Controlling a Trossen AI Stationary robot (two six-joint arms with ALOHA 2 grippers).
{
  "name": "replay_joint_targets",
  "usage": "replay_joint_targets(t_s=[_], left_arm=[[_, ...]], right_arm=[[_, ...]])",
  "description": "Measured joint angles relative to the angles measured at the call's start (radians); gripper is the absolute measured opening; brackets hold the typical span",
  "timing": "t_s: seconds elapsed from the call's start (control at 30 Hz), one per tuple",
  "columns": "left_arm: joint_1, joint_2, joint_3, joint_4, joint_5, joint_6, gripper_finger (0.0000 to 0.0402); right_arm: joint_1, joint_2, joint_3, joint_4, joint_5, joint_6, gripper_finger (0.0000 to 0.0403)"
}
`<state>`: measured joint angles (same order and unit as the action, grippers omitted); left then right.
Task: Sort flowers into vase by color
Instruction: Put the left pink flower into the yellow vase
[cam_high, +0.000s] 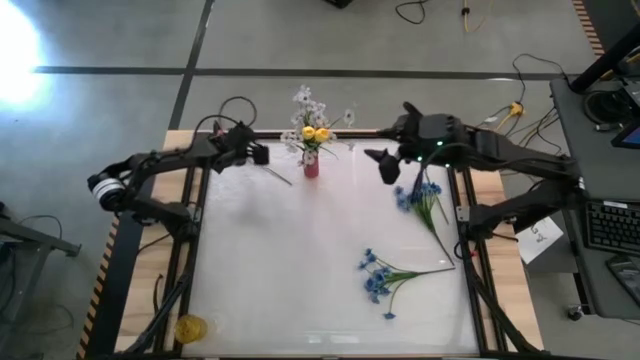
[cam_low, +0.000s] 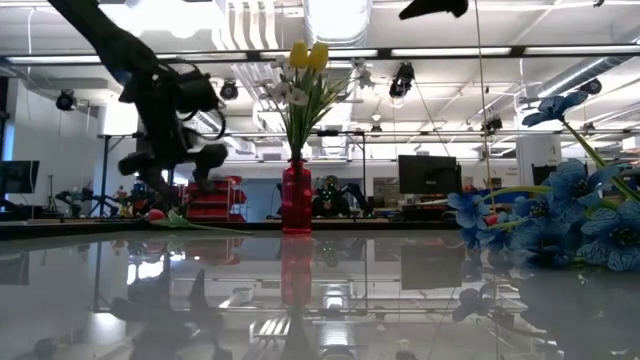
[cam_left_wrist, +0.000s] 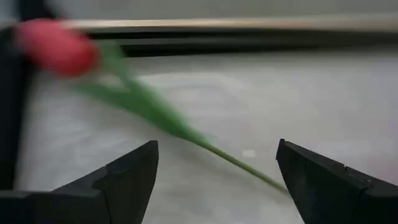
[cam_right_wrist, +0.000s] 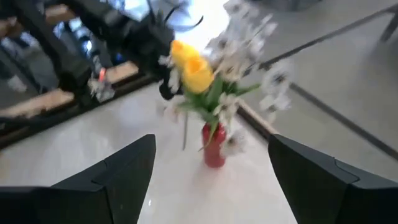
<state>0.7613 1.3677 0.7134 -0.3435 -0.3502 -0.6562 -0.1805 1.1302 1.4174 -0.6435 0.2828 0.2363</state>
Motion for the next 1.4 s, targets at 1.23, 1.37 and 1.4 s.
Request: replay_joint_targets(t_s=[1.23,1.37,1.4], left_arm=[[0.097,0.195,0.267,-0.13,-0.028,-0.214,0.0005],[-0.015,-0.031,0.164,0.05,-0.029,-0.073,0.0002],[-0.052,-0.093,0.132,0.094,-0.028,-0.021,0.0001]], right_arm=[[0.15,-0.094,-0.003,-0.173,0.008,0.039,0.0263],[0.15,-0.11,-0.003,-0.171,0.008,0.007,0.0257],[0.151,-0.113,-0.004,-0.167,0.007,-0.003,0.0256]])
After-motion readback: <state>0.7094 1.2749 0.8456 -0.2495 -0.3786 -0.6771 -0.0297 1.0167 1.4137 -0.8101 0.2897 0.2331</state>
